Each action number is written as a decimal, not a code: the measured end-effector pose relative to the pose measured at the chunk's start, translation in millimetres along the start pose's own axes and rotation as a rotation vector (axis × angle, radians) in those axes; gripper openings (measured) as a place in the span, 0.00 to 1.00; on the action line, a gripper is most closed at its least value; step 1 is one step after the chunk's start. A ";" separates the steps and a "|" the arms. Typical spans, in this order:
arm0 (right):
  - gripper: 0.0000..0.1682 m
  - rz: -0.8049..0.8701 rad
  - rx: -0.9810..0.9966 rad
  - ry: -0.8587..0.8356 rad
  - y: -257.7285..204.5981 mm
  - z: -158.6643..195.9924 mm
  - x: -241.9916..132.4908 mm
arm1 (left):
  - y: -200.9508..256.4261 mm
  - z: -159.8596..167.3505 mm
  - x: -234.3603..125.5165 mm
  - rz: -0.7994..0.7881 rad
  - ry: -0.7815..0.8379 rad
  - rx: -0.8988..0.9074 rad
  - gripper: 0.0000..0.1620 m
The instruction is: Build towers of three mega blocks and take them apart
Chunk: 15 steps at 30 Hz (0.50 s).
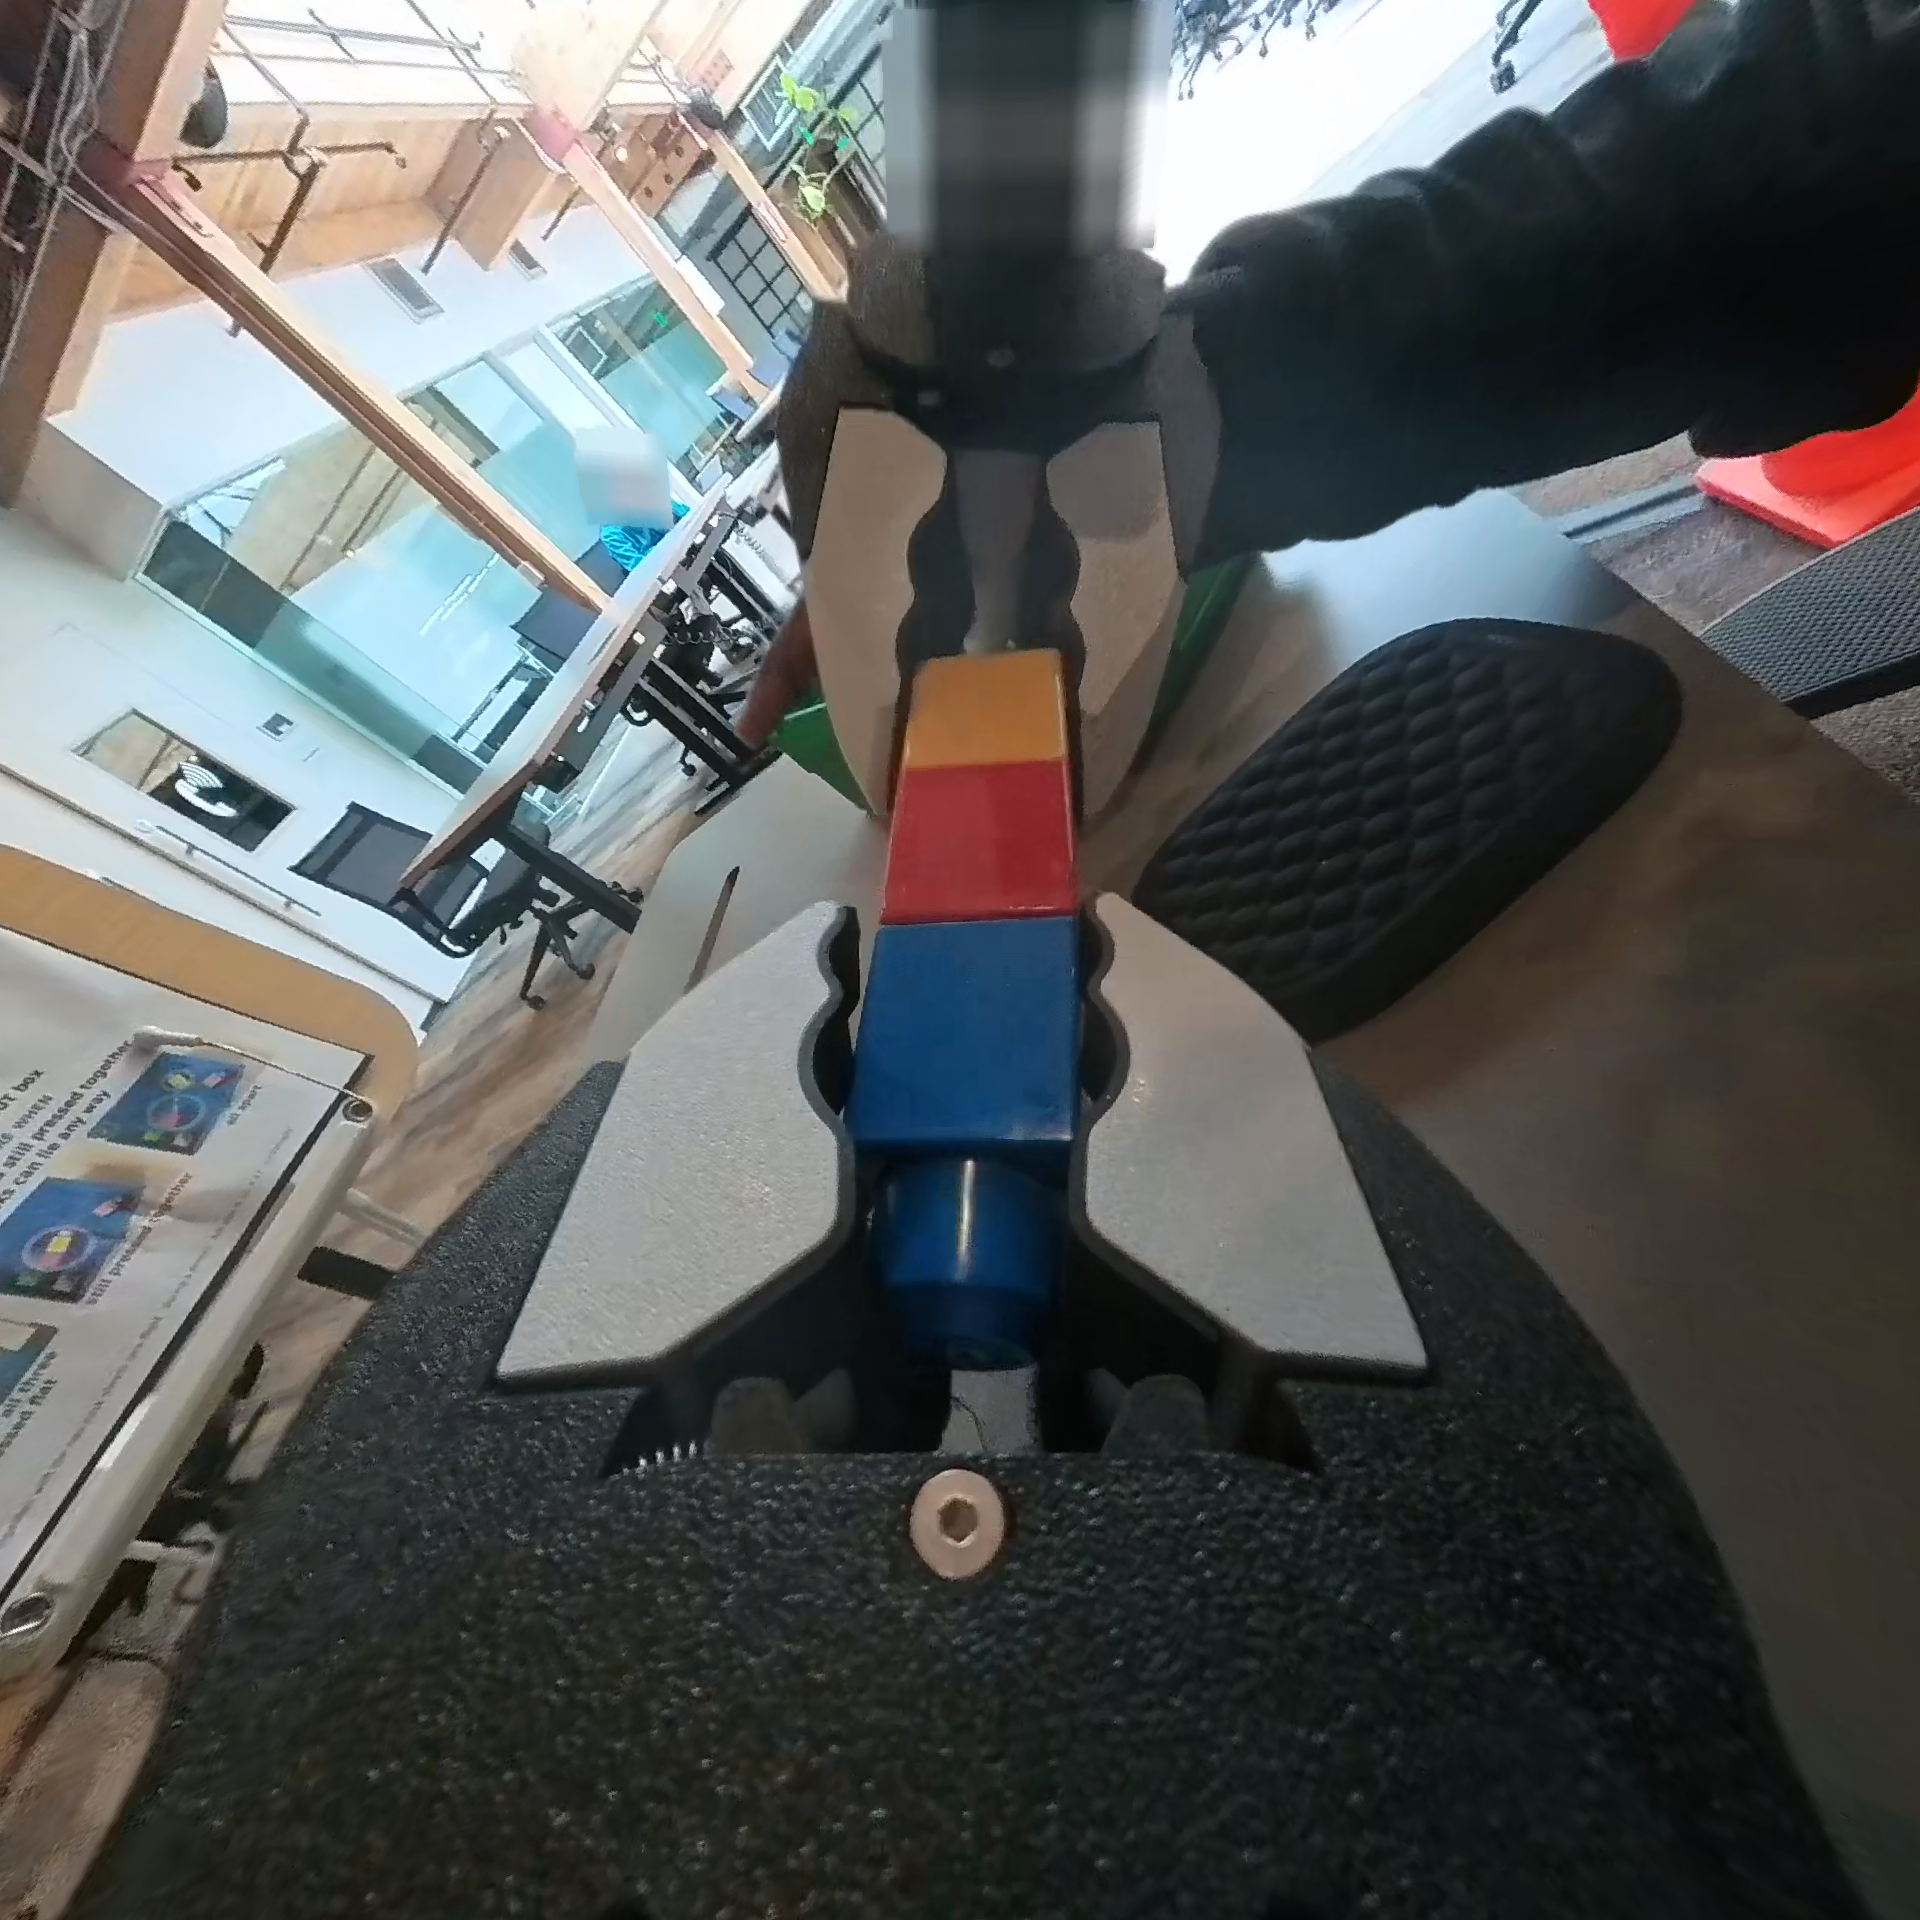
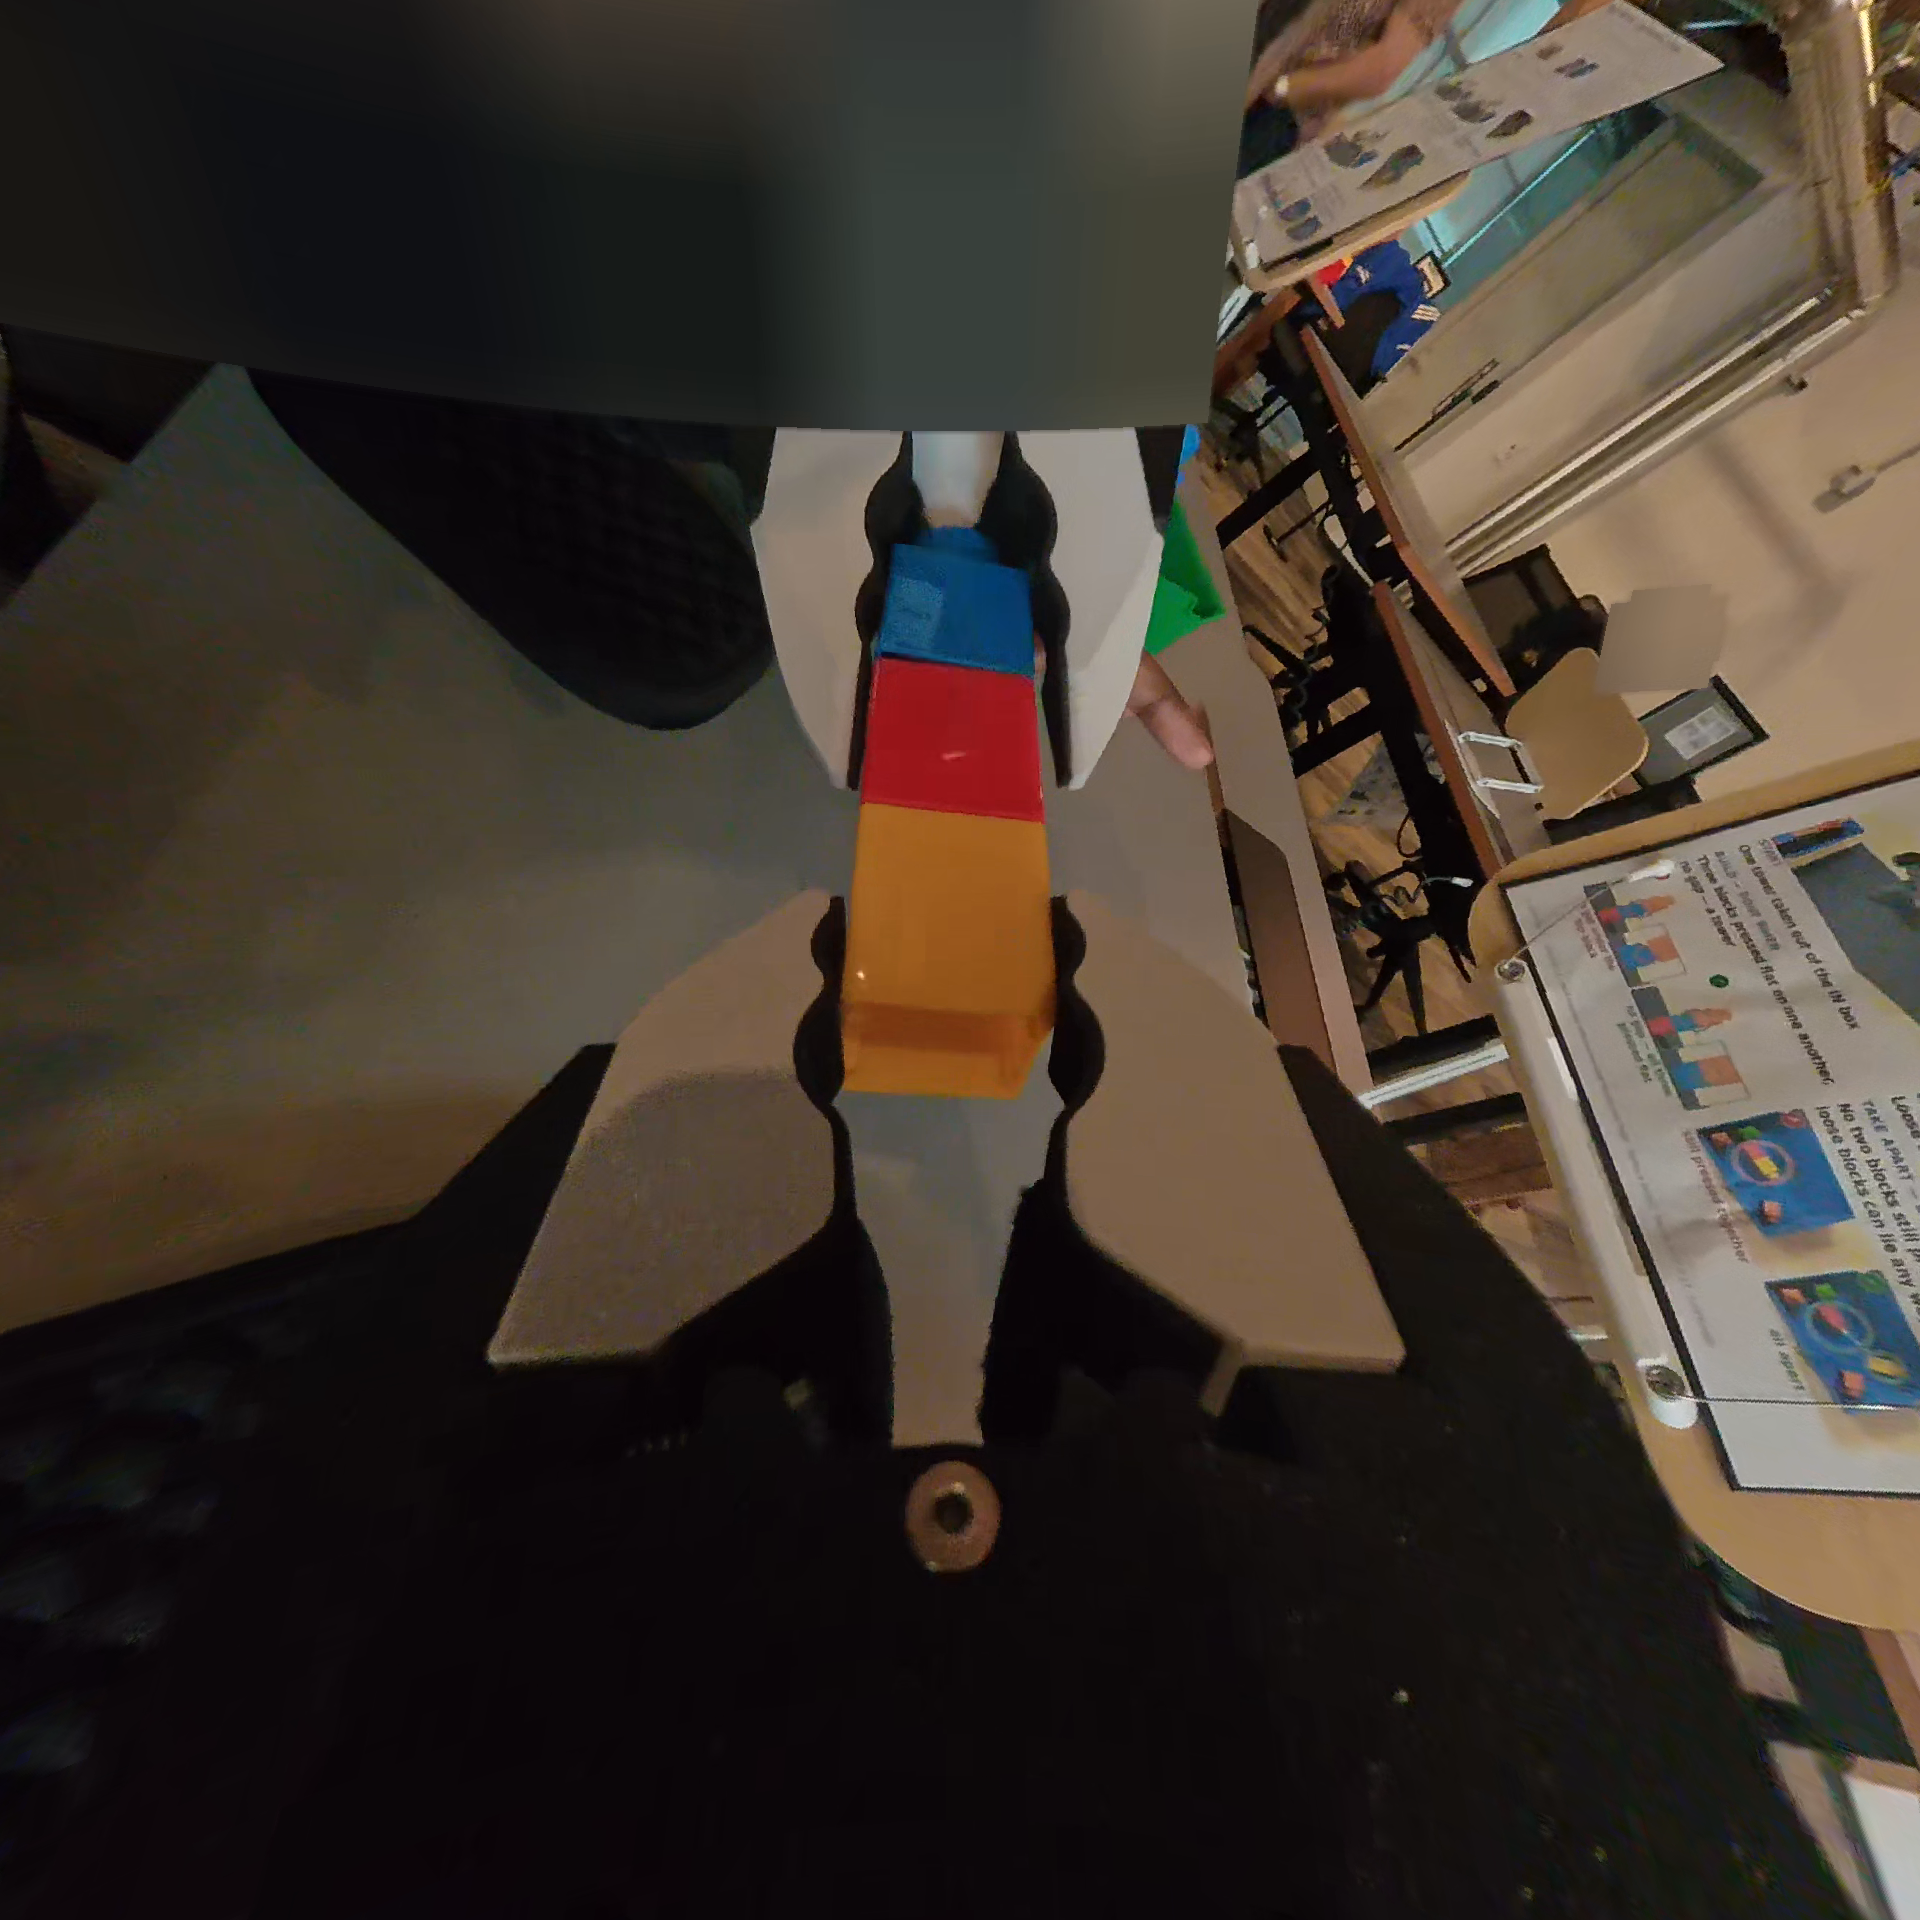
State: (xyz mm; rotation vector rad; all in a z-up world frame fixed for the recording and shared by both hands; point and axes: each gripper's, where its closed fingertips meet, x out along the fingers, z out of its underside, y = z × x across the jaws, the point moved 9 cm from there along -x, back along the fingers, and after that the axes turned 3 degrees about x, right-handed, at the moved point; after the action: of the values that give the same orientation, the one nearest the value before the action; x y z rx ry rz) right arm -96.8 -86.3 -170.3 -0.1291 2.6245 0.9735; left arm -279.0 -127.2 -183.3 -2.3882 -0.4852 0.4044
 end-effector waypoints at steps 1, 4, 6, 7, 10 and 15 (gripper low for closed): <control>0.22 0.006 -0.014 -0.016 -0.2 0.1 -0.9 | 0.2 0.7 -0.5 0.006 -0.004 -0.007 0.24; 0.22 0.039 -0.005 -0.041 2.6 4.6 -13.4 | -4.2 6.7 -10.2 -0.028 -0.017 -0.025 0.24; 0.21 0.061 0.022 -0.034 4.2 8.8 -25.3 | -7.4 9.1 -19.8 -0.039 0.014 -0.068 0.24; 0.22 0.071 0.027 -0.040 4.5 10.6 -29.7 | -8.2 9.3 -22.6 -0.046 0.020 -0.073 0.24; 0.22 0.085 0.027 -0.050 4.0 10.9 -35.8 | -8.7 7.8 -21.5 -0.052 0.021 -0.062 0.24; 0.22 0.093 0.017 -0.063 2.7 8.5 -40.7 | -7.4 8.2 -15.8 -0.046 0.020 -0.060 0.24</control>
State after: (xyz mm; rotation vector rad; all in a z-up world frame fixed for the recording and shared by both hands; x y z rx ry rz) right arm -56.8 -79.9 -160.8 0.0271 2.6007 0.9691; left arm -298.0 -124.4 -181.9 -2.4316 -0.5490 0.3490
